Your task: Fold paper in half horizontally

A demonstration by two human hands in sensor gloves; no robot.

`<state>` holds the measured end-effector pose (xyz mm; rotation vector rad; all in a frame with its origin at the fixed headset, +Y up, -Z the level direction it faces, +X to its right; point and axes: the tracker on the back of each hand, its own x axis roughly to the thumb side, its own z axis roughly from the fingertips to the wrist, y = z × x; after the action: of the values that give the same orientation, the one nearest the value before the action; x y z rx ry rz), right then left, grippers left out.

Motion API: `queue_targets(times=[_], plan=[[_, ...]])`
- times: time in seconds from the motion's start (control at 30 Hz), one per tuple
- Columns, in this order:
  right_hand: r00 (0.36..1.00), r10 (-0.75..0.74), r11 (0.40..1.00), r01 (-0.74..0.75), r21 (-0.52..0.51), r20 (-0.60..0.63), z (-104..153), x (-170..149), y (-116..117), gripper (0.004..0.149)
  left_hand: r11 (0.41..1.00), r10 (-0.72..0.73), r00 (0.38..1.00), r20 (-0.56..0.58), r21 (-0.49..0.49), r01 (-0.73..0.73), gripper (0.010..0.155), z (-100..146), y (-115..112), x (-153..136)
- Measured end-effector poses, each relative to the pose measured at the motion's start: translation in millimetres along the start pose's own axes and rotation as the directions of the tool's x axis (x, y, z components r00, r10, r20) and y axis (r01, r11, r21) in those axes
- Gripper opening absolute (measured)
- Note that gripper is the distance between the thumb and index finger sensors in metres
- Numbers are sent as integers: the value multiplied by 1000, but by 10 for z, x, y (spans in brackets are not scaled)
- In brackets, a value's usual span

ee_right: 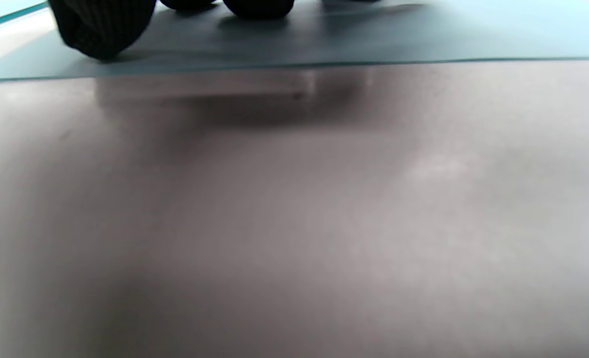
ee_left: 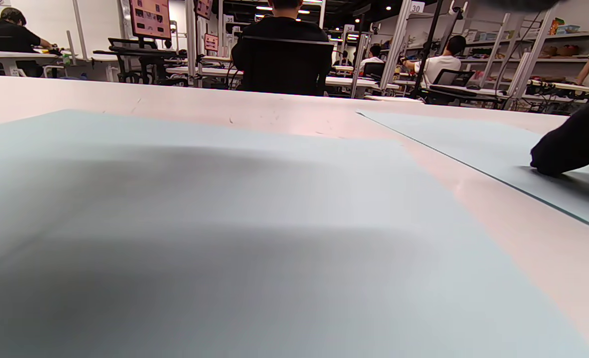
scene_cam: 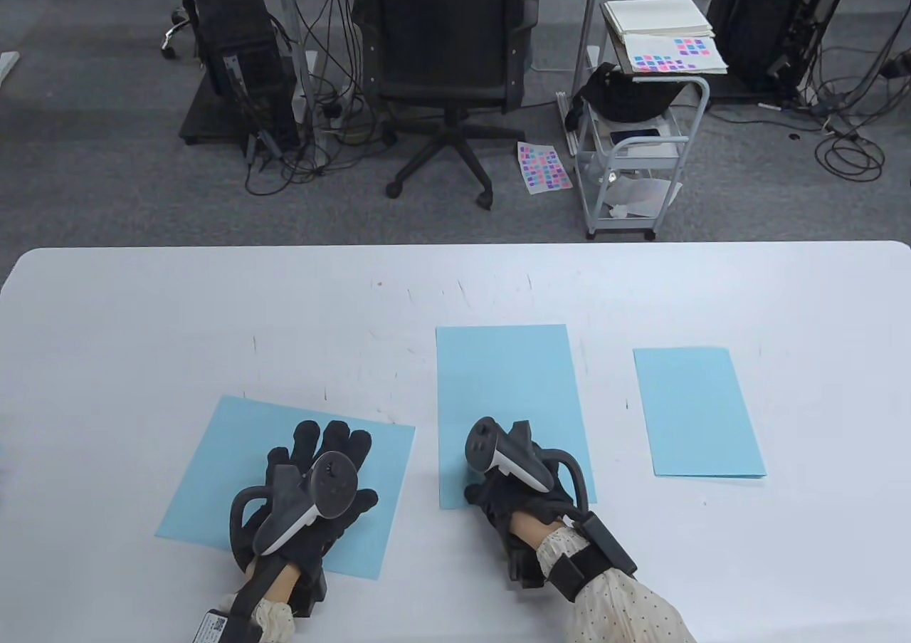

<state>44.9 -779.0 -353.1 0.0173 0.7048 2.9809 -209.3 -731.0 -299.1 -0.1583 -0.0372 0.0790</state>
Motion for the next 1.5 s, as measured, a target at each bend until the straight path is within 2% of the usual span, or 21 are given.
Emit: queue_targets(times=[0.27, 0.4, 0.53, 0.7, 0.83, 0.97, 1.1, 1.23, 1.3, 1.5], plan=[[1000, 4, 1000, -4, 10, 25, 138, 10, 22, 60, 1000, -10, 1000, 12, -3, 10, 78, 7, -8, 35], [997, -62, 998, 63, -24, 43, 202, -19, -75, 61, 1000, -7, 1000, 8, -4, 7, 78, 11, -7, 25], [992, -105, 986, 113, -120, 66, 320, -190, -300, 61, 1000, 2, 1000, 6, -7, -2, 78, 16, -2, -1], [990, -132, 976, 140, -169, 56, 387, -532, -392, 58, 1000, 7, 1000, 6, -6, -7, 78, 12, 6, -15], [997, -80, 985, 81, -154, 10, 363, -904, -304, 58, 1000, -1, 1000, 2, -10, 1, 78, 8, 7, -22], [992, -124, 985, 127, -120, 31, 268, -1181, -166, 60, 1000, -15, 1000, -2, -26, 15, 78, -21, -28, -16], [988, -152, 985, 154, -75, 37, 181, -1251, -89, 60, 999, -29, 1000, -2, -44, 29, 78, -46, -56, 5], [996, -80, 997, 80, -10, 40, 133, -1245, 1, 59, 998, -29, 1000, -7, -49, 28, 78, -55, -56, 19], [995, -90, 995, 92, -31, 52, 143, -1248, -1, 59, 998, -36, 999, -9, -50, 36, 78, -68, -43, 34], [996, -63, 998, 63, -5, 64, 175, -1247, -2, 59, 997, -1, 1000, -11, -82, 0, 79, -150, 59, 179]])
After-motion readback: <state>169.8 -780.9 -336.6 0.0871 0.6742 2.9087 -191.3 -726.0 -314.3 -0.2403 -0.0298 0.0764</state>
